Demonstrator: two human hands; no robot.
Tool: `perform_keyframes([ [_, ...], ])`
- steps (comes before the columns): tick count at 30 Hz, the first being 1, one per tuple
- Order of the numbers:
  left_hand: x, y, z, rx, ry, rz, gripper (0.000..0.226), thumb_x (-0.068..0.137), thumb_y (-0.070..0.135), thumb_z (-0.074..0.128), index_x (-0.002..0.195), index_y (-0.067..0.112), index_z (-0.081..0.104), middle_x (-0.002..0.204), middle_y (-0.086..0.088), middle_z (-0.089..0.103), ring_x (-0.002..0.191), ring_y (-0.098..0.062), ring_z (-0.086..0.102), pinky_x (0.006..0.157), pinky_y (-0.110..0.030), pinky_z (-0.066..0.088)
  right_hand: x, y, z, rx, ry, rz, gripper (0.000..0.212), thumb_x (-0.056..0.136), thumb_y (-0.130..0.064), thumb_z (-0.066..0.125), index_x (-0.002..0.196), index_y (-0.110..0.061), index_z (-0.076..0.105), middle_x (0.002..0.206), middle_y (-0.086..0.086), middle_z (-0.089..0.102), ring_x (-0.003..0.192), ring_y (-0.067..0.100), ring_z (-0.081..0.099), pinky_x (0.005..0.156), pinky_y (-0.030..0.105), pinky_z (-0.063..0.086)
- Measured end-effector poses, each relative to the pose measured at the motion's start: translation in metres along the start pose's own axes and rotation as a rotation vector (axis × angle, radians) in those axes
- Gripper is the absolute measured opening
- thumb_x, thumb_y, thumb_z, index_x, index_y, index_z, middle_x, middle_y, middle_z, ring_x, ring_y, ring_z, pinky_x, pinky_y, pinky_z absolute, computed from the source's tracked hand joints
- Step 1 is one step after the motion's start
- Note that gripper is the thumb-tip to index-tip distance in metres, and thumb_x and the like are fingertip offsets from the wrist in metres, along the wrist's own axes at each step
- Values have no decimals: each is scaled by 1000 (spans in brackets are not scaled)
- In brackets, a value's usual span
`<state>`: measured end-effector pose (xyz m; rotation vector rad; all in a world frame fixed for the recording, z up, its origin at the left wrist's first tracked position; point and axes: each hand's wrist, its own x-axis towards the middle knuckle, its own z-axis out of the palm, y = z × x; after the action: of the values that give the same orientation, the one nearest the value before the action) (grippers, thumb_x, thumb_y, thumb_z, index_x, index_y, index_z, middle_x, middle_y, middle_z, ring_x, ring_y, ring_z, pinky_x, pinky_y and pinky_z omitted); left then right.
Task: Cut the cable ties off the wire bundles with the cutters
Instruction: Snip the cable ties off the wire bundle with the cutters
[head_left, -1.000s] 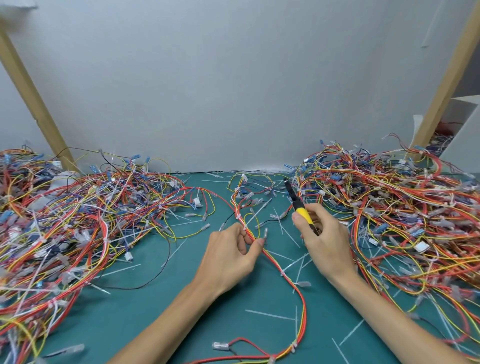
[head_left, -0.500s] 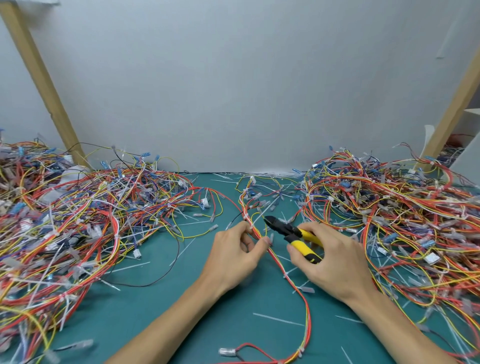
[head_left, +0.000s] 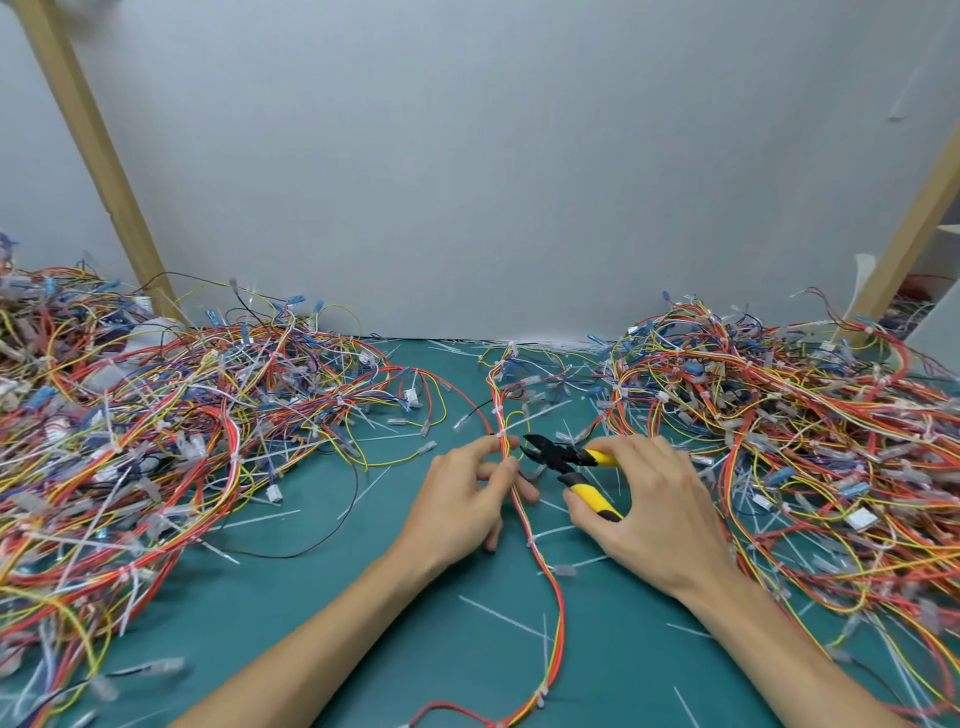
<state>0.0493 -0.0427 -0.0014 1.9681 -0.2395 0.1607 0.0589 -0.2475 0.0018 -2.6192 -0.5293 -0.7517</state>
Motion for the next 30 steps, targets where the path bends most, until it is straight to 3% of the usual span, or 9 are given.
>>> perform_keyframes([
  [3,1,-1,0,-18,10,-20,12,99,23,52,102,21,64,73,4,75,34,-8,43,44,-21,37,0,0,0,-8,-9,8,48,75,-58,57,109,-26,63,104,-12,63,100,13,54,89,30,40],
  [8,1,-1,2,35,-20,49,11,96,25,58,95,23,69,66,6,73,46,9,50,49,-5,33,0,1,1,-8,-13,20,48,74,-59,56,109,-26,64,103,-12,63,99,14,54,88,30,39],
  [13,0,-1,2,64,-30,76,15,96,25,58,100,31,71,64,7,72,54,5,56,51,-7,34,0,2,1,5,-4,18,47,74,-58,55,108,-27,64,100,-13,62,97,13,53,86,29,40],
  [17,-1,-1,2,96,-50,90,16,96,26,58,103,34,70,65,10,72,66,-11,69,63,-15,45,0,1,0,26,2,18,46,75,-58,56,108,-27,63,100,-14,62,96,12,52,86,29,41],
  [19,-1,-2,2,127,-69,104,16,96,25,58,104,30,71,64,11,72,62,-8,65,65,-15,46,0,1,0,32,3,15,46,75,-58,55,108,-27,63,99,-14,61,96,11,52,86,29,41],
  [22,-1,-3,3,164,-96,124,15,97,25,57,102,29,71,64,11,71,58,-16,59,66,-23,48,0,2,0,27,-4,8,46,75,-59,55,108,-28,63,100,-14,61,97,10,51,86,26,40],
  [30,-1,-4,2,178,-93,150,16,97,23,57,102,25,71,63,11,71,50,-1,50,55,-9,37,0,4,2,27,15,1,46,75,-57,60,107,-26,66,97,-12,66,93,14,55,85,29,43],
])
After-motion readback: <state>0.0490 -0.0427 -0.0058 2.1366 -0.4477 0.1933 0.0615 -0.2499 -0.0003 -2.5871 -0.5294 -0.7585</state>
